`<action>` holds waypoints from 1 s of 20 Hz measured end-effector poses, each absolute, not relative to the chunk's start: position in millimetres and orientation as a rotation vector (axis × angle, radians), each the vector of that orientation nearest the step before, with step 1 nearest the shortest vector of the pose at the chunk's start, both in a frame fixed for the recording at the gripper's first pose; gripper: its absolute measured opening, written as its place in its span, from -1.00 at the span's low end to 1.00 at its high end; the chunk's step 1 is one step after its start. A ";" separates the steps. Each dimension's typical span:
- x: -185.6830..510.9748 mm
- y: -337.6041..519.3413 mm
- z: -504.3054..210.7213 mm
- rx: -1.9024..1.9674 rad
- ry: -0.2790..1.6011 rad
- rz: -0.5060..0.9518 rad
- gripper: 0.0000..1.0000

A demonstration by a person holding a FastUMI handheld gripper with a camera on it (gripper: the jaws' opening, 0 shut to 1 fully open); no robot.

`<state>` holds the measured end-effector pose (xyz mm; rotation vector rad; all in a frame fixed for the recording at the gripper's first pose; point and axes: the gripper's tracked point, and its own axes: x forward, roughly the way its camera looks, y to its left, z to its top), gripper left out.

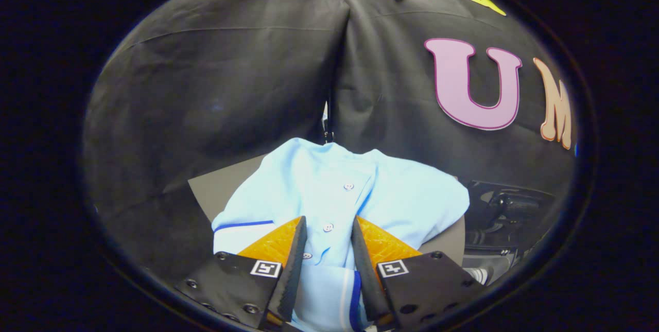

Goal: Put the clothes into the washing machine and then close the washing machine lid.

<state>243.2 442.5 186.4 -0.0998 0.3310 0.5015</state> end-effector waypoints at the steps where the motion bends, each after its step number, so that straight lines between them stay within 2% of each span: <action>1: 244.1 441.7 182.6 -0.057 0.348 0.498 -0.54; 2: 242.2 440.6 184.4 -0.019 0.357 0.510 -0.84; 5: 246.4 419.3 188.8 0.051 0.385 0.490 -0.84; 10: 265.2 341.3 191.9 0.093 0.375 0.360 -0.84; 19: 313.2 146.6 160.9 -0.033 0.350 -0.078 -0.84; 20: 316.1 132.2 154.2 -0.045 0.346 -0.111 -0.59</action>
